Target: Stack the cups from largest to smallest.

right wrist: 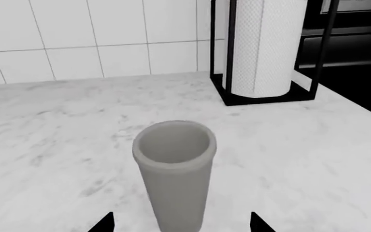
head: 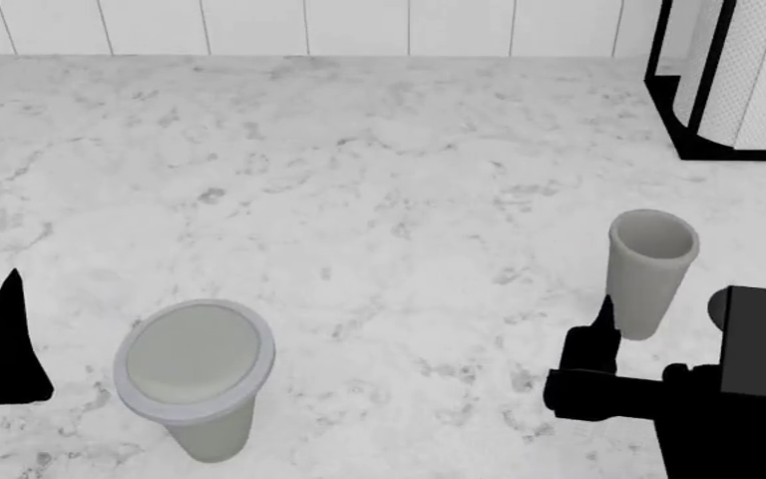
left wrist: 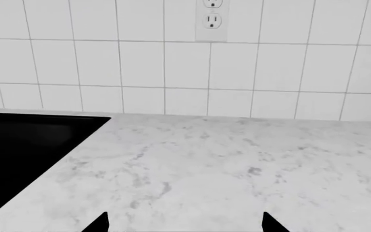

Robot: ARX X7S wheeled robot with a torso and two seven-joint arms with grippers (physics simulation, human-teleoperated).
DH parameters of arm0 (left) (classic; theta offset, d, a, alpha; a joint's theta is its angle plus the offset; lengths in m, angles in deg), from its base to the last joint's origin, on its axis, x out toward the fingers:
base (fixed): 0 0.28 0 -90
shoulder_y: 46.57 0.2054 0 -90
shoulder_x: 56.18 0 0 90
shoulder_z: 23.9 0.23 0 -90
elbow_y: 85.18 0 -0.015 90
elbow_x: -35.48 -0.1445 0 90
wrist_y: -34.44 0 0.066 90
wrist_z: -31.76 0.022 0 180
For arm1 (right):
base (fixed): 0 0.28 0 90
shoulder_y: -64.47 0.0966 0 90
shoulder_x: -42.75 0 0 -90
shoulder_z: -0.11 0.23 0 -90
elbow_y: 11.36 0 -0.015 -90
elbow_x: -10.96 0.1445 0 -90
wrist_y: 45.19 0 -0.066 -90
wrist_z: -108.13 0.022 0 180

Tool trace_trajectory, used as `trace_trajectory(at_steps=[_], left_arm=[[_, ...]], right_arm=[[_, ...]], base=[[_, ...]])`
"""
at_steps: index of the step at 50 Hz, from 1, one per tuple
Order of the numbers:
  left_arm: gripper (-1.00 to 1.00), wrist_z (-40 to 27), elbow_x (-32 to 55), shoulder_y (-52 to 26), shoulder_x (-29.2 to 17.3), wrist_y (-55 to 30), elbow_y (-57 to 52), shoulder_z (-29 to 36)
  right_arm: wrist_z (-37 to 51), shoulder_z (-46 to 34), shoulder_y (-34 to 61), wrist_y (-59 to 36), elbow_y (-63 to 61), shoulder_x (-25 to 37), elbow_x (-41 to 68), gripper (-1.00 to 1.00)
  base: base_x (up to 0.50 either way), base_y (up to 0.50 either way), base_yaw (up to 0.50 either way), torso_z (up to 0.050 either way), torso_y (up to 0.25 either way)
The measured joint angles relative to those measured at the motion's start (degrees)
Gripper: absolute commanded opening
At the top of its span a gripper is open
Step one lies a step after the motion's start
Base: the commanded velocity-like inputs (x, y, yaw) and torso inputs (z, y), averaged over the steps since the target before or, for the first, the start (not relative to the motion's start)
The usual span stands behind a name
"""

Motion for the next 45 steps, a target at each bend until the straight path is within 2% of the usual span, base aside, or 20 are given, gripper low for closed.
trace_trajectory(at_steps=[32, 33, 45], left_arm=[[1.0, -0.4, 0.3, -0.5, -0.6, 0.5, 1.2, 0.2], [1.0, -0.4, 0.4, -0.5, -0.6, 0.5, 1.2, 0.2], [1.0, -0.5, 0.7, -0.4, -0.8, 0.5, 1.0, 0.2]], right_arm=[[-1.2, -5.6, 10.8, 4.1, 17.1, 0.3, -2.0, 1.0], [-1.2, -5.7, 10.9, 4.2, 17.3, 0.3, -2.1, -1.0], [0.2, -7.0, 10.9, 4.0, 16.0, 0.5, -2.1, -1.0]], base=[[0.0, 0.0, 0.0, 0.0, 0.0], [0.0, 0.0, 0.0, 0.0, 0.0], [0.0, 0.0, 0.0, 0.0, 0.0]])
